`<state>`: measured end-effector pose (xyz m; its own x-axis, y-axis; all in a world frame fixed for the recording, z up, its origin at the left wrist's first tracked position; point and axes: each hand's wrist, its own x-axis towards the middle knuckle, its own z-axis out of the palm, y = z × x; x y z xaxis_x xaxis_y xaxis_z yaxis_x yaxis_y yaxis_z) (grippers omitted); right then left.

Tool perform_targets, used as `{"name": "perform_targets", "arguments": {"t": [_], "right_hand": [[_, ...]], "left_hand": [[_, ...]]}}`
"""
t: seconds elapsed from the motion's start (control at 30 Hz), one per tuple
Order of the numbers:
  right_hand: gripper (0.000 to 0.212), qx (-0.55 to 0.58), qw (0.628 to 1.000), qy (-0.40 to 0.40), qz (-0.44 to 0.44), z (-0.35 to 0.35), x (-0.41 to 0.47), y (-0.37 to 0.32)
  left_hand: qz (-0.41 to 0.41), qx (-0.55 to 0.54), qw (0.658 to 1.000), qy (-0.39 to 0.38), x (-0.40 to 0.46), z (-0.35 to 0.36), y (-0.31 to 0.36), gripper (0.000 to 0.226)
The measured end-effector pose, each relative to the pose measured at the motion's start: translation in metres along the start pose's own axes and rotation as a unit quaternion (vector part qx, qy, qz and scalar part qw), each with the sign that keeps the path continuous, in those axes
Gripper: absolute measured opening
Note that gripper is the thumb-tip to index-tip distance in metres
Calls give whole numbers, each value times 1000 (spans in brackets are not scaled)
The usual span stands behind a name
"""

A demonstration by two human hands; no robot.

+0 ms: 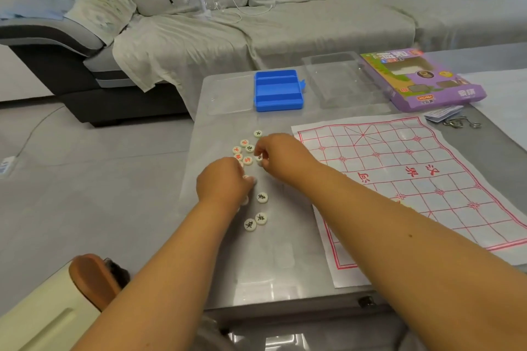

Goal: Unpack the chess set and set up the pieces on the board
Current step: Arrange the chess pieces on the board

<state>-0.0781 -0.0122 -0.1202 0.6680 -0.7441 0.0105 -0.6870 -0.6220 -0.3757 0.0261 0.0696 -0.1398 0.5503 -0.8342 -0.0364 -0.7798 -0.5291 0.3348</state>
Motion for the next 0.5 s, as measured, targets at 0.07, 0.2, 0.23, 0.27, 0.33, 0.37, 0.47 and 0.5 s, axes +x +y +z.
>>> {"name": "perform_targets", "arguments": {"t": [0.07,0.2,0.23,0.27,0.33,0.37,0.47,0.5], "right_hand": [[32,-28,999,-16,-12,6,13,-4],[37,-56,998,-16,-35,17,28,-6],[37,-62,997,-17,-46,19,30,-8],[36,-63,996,-19,-57,20,32,-10],[32,-51,996,-26,-70,21,33,-14],[31,-45,996,-32,-73,21,33,-15],[29,-46,993,-70,-78,19,34,-21],[30,-52,992,-84,-79,18,35,-23]], "left_hand": [[7,2,1000,-1,5,0,-3,22],[8,-44,999,23,18,-15,-15,16],[4,-60,998,29,22,-20,-19,13],[0,-69,997,30,27,-24,-23,13],[-4,-74,997,11,35,-29,-31,14],[-4,-75,997,-1,37,-30,-35,13],[4,-83,997,-5,41,-28,-42,12],[5,-86,996,-3,41,-27,-44,13]]}}
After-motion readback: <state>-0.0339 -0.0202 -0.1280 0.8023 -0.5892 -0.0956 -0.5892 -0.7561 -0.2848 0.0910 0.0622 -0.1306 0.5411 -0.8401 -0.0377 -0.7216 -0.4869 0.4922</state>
